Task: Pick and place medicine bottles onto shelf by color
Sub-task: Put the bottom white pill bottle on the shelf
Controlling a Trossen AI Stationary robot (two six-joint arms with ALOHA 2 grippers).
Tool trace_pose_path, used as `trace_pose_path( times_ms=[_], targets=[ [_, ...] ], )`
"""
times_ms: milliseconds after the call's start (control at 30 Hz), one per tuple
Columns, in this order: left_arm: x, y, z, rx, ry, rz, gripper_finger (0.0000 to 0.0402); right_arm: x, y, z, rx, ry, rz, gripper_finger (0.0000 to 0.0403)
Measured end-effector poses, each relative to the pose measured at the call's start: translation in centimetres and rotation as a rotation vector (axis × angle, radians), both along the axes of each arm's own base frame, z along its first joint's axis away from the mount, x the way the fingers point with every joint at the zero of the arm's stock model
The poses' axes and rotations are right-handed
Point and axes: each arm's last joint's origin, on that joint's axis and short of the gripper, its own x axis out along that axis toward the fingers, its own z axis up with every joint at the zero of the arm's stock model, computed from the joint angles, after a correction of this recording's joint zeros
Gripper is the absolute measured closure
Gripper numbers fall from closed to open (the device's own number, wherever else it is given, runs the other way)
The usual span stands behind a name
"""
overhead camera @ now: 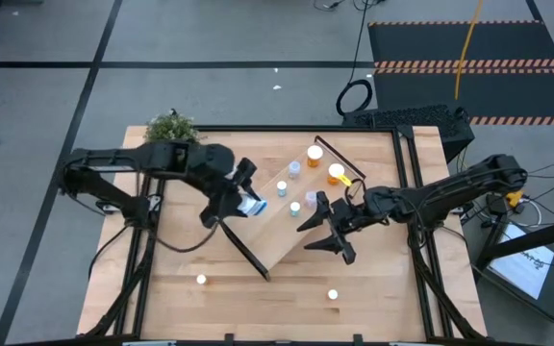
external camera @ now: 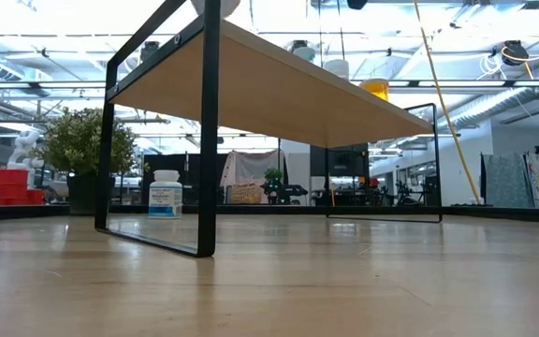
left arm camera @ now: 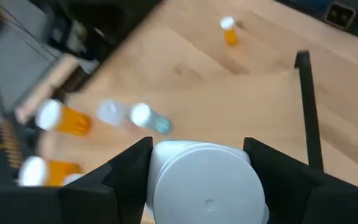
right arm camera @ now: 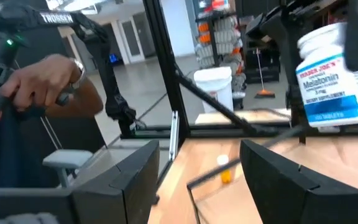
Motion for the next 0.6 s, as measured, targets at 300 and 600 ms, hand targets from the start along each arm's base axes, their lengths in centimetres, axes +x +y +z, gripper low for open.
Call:
trace_pose_path(
  times_ms=[300, 600],
  targets=[
    [3.2, 1.3, -3.4, 0.002, 0.174, 0.01, 0.0164, -1.1, -0.3, 0.0, -0.029, 0.076, 0.0, 0.0186],
    [4.9, 2.6, -6.0, -0.03, 0.281, 0.028, 0.0157, -1.1, -0.3, -0.3, -0.052, 0.101, 0.001, 0.0186]
  ],
)
